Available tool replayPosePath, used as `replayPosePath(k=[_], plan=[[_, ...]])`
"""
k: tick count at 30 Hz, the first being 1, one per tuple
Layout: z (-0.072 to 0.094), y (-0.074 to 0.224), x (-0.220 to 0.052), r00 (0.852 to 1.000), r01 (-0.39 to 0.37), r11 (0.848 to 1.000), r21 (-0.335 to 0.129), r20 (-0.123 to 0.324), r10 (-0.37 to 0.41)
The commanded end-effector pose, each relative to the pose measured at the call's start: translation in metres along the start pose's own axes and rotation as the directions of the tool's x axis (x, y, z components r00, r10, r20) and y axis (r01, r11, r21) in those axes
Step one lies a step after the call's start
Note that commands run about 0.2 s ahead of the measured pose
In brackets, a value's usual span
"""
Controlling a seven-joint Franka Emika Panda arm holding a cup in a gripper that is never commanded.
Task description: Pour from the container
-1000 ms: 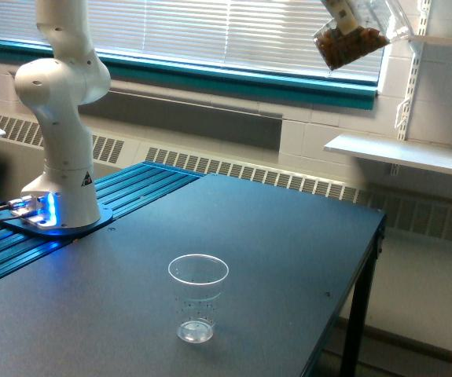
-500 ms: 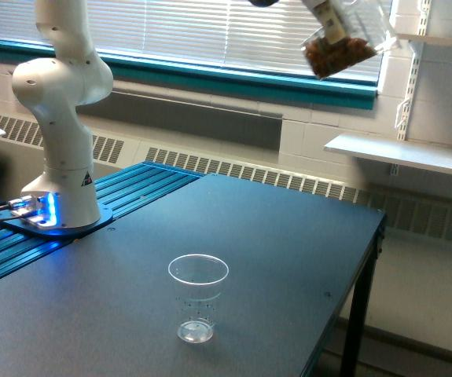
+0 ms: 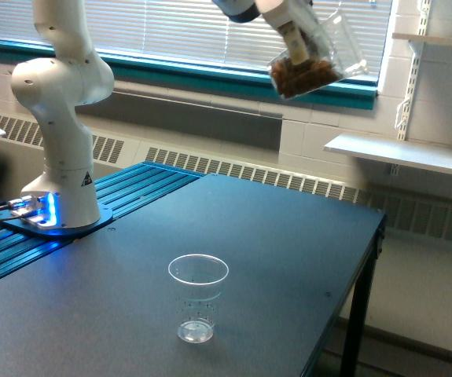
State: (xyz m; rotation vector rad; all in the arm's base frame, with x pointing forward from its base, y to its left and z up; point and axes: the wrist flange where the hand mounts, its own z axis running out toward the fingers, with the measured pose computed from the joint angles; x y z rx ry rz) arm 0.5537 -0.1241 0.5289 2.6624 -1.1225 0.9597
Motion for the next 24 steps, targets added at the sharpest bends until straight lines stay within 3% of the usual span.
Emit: replayPosePath(k=[1, 12, 24], plan=[[-0.003, 0.017, -0.007, 0.998, -0.057, 0.998, -0.011, -0.019, 0.057], [0.005, 0.043, -0.026, 0.995, -0.102, 0.993, -0.059, 0.0, 0.103], [0.025, 0.061, -0.047, 0.988, -0.141, 0.982, -0.126, 0.045, 0.148]])
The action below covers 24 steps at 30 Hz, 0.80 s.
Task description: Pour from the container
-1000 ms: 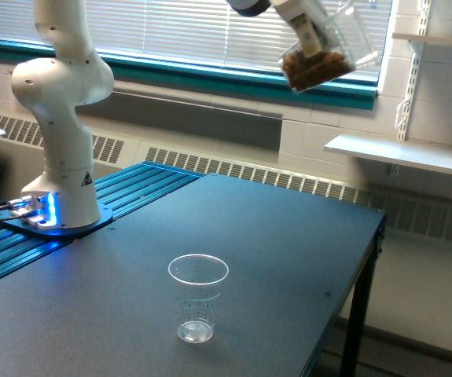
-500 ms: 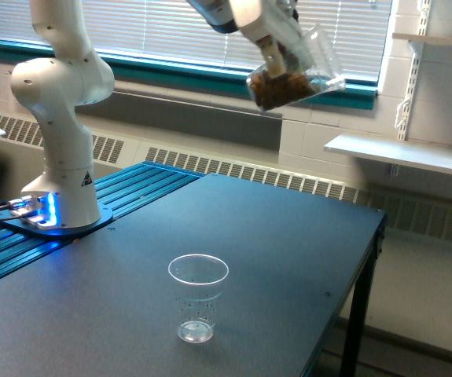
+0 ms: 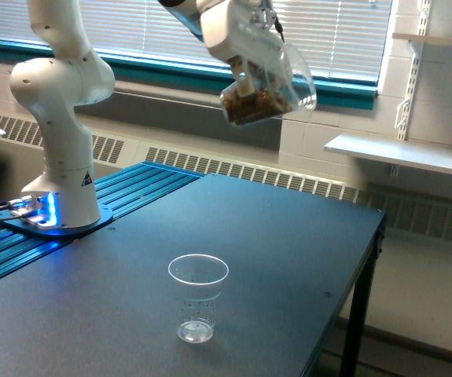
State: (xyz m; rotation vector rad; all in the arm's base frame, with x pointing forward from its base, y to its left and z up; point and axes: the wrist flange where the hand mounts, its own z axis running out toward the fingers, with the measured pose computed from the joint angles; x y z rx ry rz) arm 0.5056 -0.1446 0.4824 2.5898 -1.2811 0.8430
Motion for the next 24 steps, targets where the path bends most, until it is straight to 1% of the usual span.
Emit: replayPosePath(k=[1, 5, 10, 13, 19, 24], plan=[[0.009, 0.008, -0.007, 0.999, -0.05, 0.998, -0.035, 0.013, 0.051], [0.018, 0.013, -0.016, 0.999, -0.051, 0.997, -0.061, 0.018, 0.052], [0.027, 0.021, -0.026, 0.998, -0.055, 0.994, -0.09, 0.034, 0.058], [0.032, 0.024, -0.033, 0.997, -0.069, 0.992, -0.11, 0.037, 0.073], [0.041, 0.035, -0.043, 0.993, -0.091, 0.987, -0.135, 0.058, 0.1], [0.047, 0.042, -0.049, 0.99, -0.112, 0.979, -0.172, 0.065, 0.124]])
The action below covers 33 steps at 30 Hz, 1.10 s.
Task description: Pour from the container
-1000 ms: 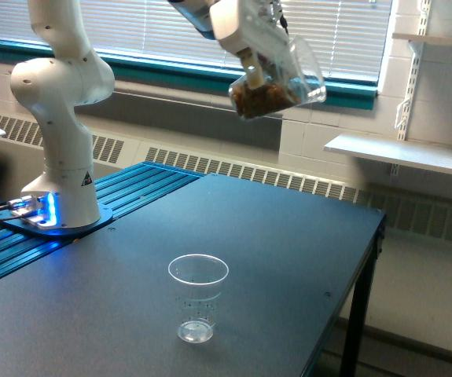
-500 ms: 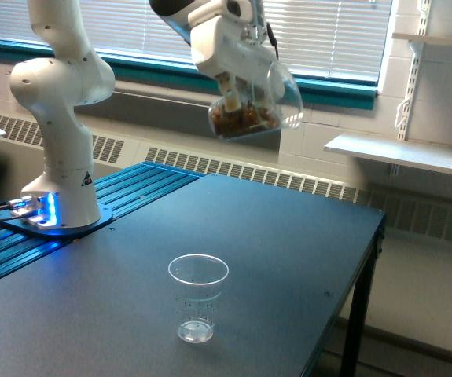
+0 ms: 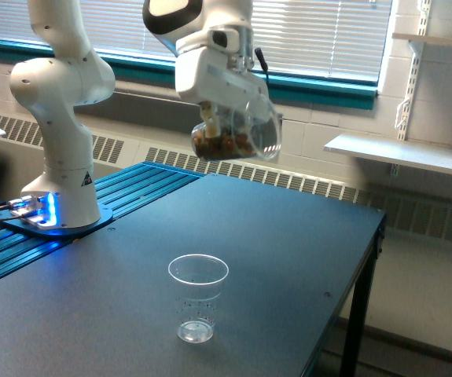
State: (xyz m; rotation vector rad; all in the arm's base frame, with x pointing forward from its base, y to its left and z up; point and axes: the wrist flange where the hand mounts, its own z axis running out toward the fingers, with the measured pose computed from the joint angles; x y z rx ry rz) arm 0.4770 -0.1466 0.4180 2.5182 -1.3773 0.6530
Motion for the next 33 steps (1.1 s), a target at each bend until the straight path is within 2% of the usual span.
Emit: replayPosePath(k=[1, 8, 17, 33], plan=[[0.008, 0.011, -0.002, 0.997, -0.074, 0.996, -0.043, 0.005, 0.074], [0.022, 0.019, -0.008, 0.995, -0.092, 0.991, -0.094, 0.021, 0.095], [0.04, 0.026, -0.01, 0.99, -0.129, 0.976, -0.176, 0.034, 0.137], [0.062, 0.038, -0.019, 0.979, -0.159, 0.953, -0.257, 0.08, 0.185]])
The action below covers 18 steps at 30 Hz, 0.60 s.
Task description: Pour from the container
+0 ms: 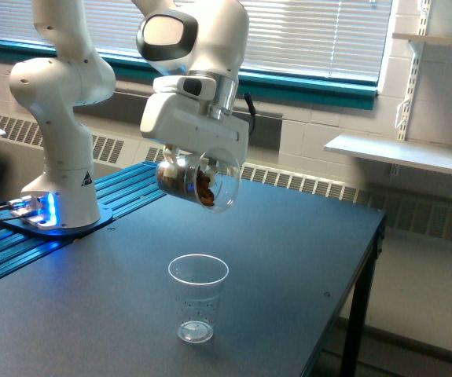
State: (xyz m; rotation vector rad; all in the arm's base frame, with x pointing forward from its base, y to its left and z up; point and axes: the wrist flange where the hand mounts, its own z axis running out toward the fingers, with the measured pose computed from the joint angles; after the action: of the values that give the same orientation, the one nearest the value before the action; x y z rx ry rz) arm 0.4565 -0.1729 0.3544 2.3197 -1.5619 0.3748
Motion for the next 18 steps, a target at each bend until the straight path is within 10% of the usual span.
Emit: replayPosePath(k=[1, 18], plan=[[0.004, 0.004, 0.001, 0.999, -0.046, 0.999, -0.024, 0.018, 0.046], [0.022, 0.011, -0.009, 0.996, -0.063, 0.993, -0.104, 0.053, 0.069]])
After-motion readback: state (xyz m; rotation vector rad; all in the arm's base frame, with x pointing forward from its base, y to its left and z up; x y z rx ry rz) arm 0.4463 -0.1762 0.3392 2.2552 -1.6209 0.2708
